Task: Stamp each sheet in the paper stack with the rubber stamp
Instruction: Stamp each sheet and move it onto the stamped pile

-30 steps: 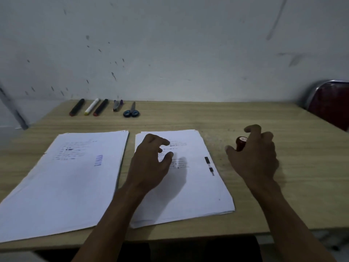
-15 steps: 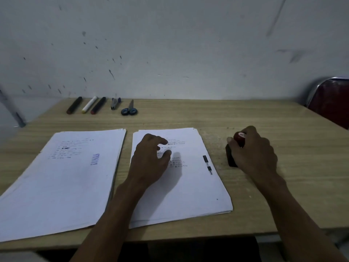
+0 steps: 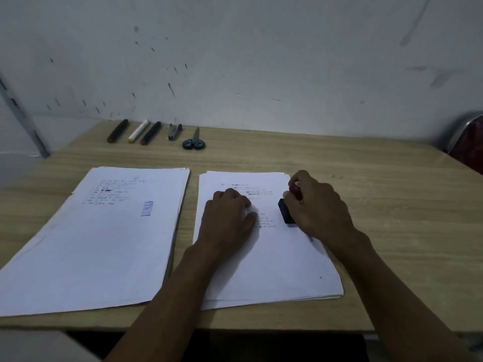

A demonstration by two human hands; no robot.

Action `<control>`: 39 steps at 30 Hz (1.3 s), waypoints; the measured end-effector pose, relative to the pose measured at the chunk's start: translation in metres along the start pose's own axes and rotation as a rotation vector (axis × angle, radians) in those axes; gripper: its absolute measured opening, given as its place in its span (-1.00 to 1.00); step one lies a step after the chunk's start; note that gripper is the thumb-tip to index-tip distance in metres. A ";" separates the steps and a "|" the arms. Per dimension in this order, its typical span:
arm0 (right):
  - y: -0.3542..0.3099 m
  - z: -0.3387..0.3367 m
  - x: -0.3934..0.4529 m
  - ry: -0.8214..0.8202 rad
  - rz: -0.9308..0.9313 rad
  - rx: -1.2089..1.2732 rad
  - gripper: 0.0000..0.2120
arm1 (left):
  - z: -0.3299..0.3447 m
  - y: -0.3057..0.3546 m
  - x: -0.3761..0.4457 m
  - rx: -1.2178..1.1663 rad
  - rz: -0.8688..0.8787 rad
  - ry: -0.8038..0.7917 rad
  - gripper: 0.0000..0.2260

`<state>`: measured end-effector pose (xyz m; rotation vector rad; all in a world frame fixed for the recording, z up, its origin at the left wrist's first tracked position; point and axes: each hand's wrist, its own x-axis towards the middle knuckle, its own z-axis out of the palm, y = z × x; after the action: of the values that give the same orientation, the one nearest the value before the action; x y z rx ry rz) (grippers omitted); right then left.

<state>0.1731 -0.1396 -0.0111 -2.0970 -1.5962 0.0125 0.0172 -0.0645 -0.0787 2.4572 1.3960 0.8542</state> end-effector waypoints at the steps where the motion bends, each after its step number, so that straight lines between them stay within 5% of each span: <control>1: -0.001 0.003 0.001 -0.008 0.001 -0.006 -0.84 | 0.000 0.000 0.000 -0.002 0.000 0.002 -0.81; 13: -0.006 0.019 0.003 -0.015 0.035 -0.091 -0.81 | -0.005 -0.002 -0.001 -0.017 0.010 -0.005 -0.77; 19: -0.018 0.013 0.008 0.030 0.149 -0.169 -0.42 | -0.007 -0.001 -0.005 -0.019 0.015 0.023 -0.80; 39: -0.017 0.034 0.020 0.075 0.064 -0.397 -0.85 | -0.004 -0.006 -0.004 -0.021 0.031 0.033 -0.81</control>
<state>0.1536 -0.1054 -0.0289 -2.4098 -1.5862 -0.3870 0.0088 -0.0653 -0.0793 2.4666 1.3558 0.9152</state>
